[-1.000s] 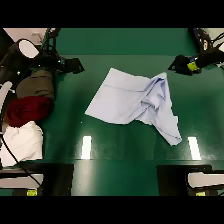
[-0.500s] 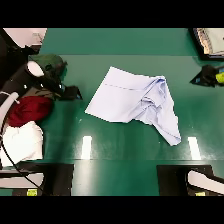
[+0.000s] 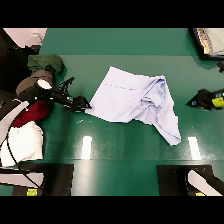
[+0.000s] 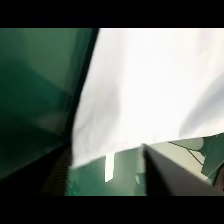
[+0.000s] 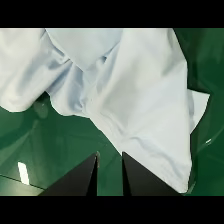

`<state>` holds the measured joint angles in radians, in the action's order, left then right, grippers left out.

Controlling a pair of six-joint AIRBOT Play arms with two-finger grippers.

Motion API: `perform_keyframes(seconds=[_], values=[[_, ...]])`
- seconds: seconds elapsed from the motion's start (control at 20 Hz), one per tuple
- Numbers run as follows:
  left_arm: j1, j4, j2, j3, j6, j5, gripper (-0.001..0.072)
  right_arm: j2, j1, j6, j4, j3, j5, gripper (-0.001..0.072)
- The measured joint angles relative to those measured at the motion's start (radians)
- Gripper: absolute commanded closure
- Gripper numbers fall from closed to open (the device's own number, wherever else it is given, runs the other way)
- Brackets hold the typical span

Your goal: Fold the shirts.

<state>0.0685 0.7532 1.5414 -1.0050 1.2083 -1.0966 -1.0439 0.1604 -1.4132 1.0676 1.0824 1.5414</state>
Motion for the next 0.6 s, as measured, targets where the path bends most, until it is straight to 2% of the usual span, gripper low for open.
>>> perform_keyframes(seconds=[0.05, 0.1, 0.15, 0.25, 0.3, 0.4, 0.45, 0.5, 0.6], values=[[0.004, -0.004, 0.005, 0.003, -0.013, 0.0, 0.0507, 0.022, 0.0, 0.0, 0.0, -0.033, 0.0, 0.0534], [0.006, -0.018, 0.009, 0.003, -0.026, -0.002, 0.0685, 0.044, 0.0, 0.001, 0.006, -0.068, 0.0, 0.0532], [0.009, -0.028, 0.011, 0.005, -0.035, -0.01, 0.0682, 0.069, 0.0, 0.001, 0.022, -0.107, 0.0, 0.0499], [0.013, -0.045, 0.013, -0.001, -0.048, -0.024, 0.0682, 0.119, 0.001, -0.009, 0.082, -0.187, 0.002, 0.0152], [0.013, -0.039, 0.013, -0.01, -0.052, -0.031, 0.0682, 0.143, 0.002, -0.024, 0.121, -0.23, 0.003, 0.0127], [0.014, -0.026, 0.01, -0.043, -0.056, -0.045, 0.0682, 0.183, 0.011, -0.051, 0.186, -0.312, 0.015, 0.0151], [0.014, -0.022, 0.009, -0.063, -0.059, -0.058, 0.0682, 0.2, 0.021, -0.062, 0.201, -0.352, 0.02, 0.0221], [0.015, -0.018, 0.008, -0.087, -0.06, -0.068, 0.0682, 0.211, 0.033, -0.068, 0.204, -0.394, 0.023, 0.0256], [0.015, -0.01, 0.007, -0.13, -0.061, -0.082, 0.0682, 0.228, 0.061, -0.077, 0.196, -0.479, 0.023, 0.0256]])
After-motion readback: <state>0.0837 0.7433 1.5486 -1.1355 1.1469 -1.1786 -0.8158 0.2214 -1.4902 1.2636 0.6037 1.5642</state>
